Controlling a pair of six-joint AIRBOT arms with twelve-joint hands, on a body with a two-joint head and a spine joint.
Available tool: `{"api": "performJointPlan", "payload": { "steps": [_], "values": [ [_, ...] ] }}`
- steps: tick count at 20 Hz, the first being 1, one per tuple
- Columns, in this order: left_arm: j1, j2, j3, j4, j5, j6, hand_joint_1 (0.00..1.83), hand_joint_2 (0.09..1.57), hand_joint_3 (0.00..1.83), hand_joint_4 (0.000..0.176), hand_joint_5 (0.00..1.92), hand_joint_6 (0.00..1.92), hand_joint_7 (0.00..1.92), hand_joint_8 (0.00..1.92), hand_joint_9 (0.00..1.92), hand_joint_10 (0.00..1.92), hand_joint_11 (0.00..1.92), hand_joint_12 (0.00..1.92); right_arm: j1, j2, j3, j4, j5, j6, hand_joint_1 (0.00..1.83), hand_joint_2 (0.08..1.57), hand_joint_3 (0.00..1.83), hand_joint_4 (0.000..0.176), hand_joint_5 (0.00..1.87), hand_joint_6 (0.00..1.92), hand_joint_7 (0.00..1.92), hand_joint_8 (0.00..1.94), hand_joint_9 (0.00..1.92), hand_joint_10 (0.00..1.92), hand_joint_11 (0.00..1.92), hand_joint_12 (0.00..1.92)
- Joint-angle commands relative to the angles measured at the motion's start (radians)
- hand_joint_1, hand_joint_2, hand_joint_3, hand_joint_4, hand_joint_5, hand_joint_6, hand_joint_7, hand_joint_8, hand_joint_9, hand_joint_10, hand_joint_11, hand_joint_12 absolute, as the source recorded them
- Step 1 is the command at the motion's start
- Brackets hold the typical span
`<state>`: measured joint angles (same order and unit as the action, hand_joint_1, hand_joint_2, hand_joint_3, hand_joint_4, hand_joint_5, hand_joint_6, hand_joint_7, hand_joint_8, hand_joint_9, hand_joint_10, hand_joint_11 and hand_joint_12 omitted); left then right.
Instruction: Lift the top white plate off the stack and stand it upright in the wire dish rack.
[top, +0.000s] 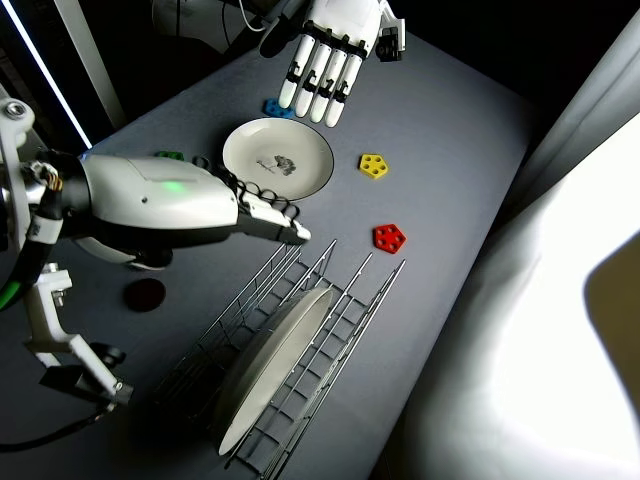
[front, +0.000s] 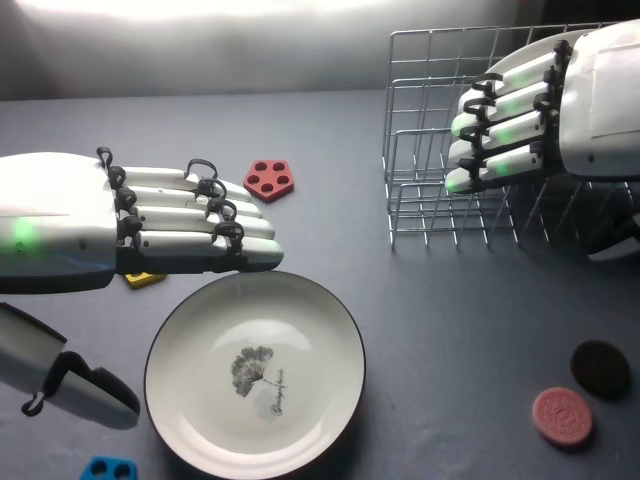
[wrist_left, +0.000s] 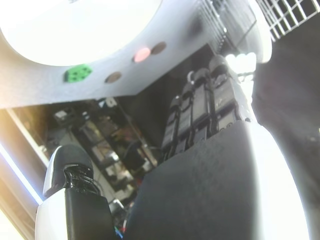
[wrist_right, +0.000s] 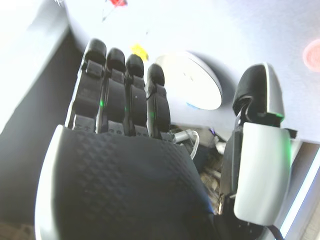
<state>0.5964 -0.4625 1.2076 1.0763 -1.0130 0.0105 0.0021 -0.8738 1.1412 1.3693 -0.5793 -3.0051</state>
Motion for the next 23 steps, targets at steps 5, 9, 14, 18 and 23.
{"api": "performJointPlan", "payload": {
  "steps": [5, 9, 14, 18, 23],
  "values": [
    [-0.019, 0.014, -0.009, -0.087, -0.086, 0.002, 0.34, 1.01, 0.0, 0.0, 0.02, 0.01, 0.06, 0.01, 0.07, 0.01, 0.04, 0.2, 0.01, 0.026, -0.051, 0.066, 0.06, -0.002, 0.79, 0.98, 0.0, 0.001, 0.29, 0.0, 0.28, 0.0, 0.25, 0.0, 0.26, 0.0],
    [-0.019, 0.02, -0.009, -0.104, -0.088, 0.012, 0.36, 1.02, 0.0, 0.0, 0.01, 0.0, 0.04, 0.0, 0.04, 0.0, 0.0, 0.19, 0.023, 0.034, -0.072, 0.075, 0.129, -0.002, 0.78, 0.97, 0.0, 0.002, 0.27, 0.01, 0.29, 0.01, 0.26, 0.01, 0.26, 0.01],
    [-0.02, 0.03, -0.009, -0.13, -0.097, 0.012, 0.36, 1.02, 0.0, 0.0, 0.02, 0.01, 0.06, 0.01, 0.07, 0.01, 0.03, 0.18, 0.025, 0.048, -0.076, 0.056, 0.08, -0.005, 0.76, 0.99, 0.0, 0.0, 0.29, 0.01, 0.29, 0.01, 0.26, 0.01, 0.27, 0.01],
    [-0.021, 0.039, -0.014, -0.13, -0.108, 0.012, 0.37, 1.02, 0.0, 0.0, 0.02, 0.01, 0.05, 0.0, 0.06, 0.0, 0.03, 0.18, 0.022, 0.084, -0.107, 0.041, 0.101, -0.011, 0.75, 1.0, 0.01, 0.0, 0.28, 0.0, 0.29, 0.0, 0.26, 0.0, 0.27, 0.01],
    [-0.021, 0.047, -0.029, -0.129, -0.114, 0.024, 0.37, 1.01, 0.0, 0.0, 0.03, 0.0, 0.06, 0.0, 0.07, 0.0, 0.04, 0.19, 0.037, 0.12, -0.107, 0.074, 0.018, -0.012, 0.75, 1.0, 0.0, 0.0, 0.29, 0.0, 0.3, 0.0, 0.26, 0.0, 0.27, 0.01]
  ]
}}
